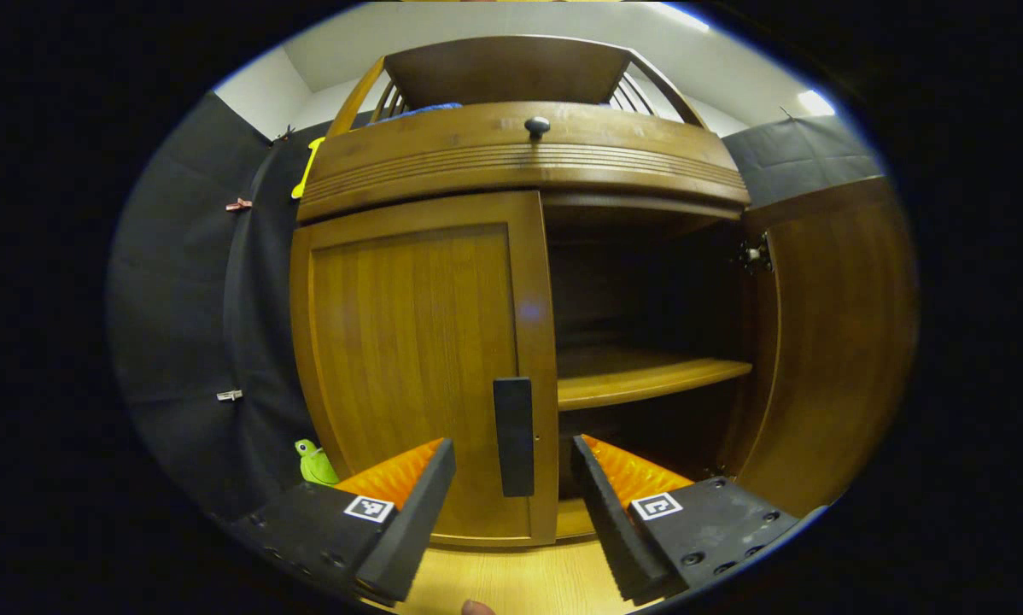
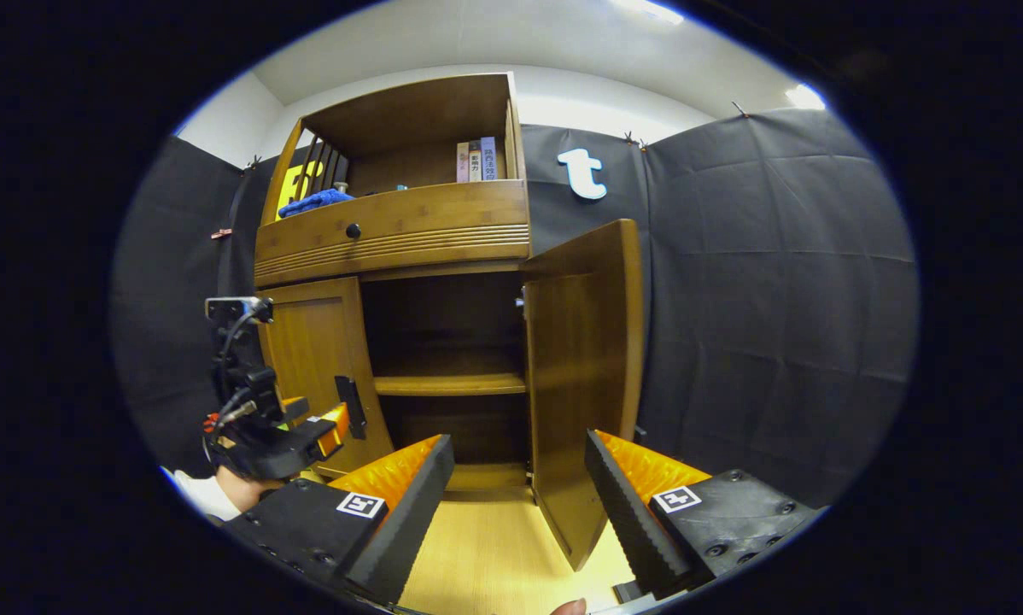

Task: Open the right door of the double-door shoe cabinet with the right hand, and open the left door with the left hand.

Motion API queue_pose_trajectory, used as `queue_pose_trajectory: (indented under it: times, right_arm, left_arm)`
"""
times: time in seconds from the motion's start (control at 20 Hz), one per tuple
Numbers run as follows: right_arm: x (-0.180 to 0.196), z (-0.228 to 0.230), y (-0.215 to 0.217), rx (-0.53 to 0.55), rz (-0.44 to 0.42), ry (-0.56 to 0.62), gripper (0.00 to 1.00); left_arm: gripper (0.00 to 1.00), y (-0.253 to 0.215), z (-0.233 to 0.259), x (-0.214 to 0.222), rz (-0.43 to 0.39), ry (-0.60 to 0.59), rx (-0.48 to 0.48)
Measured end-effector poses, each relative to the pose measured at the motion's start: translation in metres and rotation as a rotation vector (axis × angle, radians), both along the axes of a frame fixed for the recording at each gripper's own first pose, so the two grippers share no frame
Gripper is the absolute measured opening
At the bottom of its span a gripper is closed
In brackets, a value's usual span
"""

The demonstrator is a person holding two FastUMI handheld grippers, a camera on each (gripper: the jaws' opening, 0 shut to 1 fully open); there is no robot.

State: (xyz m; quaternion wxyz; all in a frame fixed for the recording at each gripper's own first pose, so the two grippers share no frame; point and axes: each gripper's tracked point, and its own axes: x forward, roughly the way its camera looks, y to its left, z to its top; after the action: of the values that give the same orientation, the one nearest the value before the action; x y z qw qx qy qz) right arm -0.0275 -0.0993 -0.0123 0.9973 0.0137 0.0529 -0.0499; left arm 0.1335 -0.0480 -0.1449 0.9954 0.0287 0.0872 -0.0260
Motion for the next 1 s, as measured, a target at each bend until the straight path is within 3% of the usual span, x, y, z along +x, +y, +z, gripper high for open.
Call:
queue_pose_trajectory:
  times: [0.2, 0.45, 0.55, 0.6, 1.0]
  right_arm:
    - [0.013, 0.000, 0.008, 0.000, 0.008, 0.001, 0.98]
    - [0.031, -0.006, 0.003, 0.006, -0.008, 0.022, 0.98]
    - [0.033, -0.008, 0.001, 0.007, -0.014, 0.024, 0.98]
    - [0.033, -0.008, 0.001, 0.007, -0.014, 0.024, 0.98]
    - [0.028, -0.010, -0.005, 0.040, -0.014, 0.026, 1.00]
  left_arm:
    - [0.70, -0.004, -0.020, 0.030, -0.011, 0.016, 0.017]
    - [0.60, -0.003, -0.029, 0.064, 0.026, 0.036, -0.034]
    - [0.50, -0.005, -0.034, 0.073, 0.019, 0.055, -0.040]
    - [0.38, -0.004, -0.034, 0.074, 0.021, 0.062, -0.043]
    - [0.31, 0.000, -0.038, 0.064, 0.051, 0.119, -0.025]
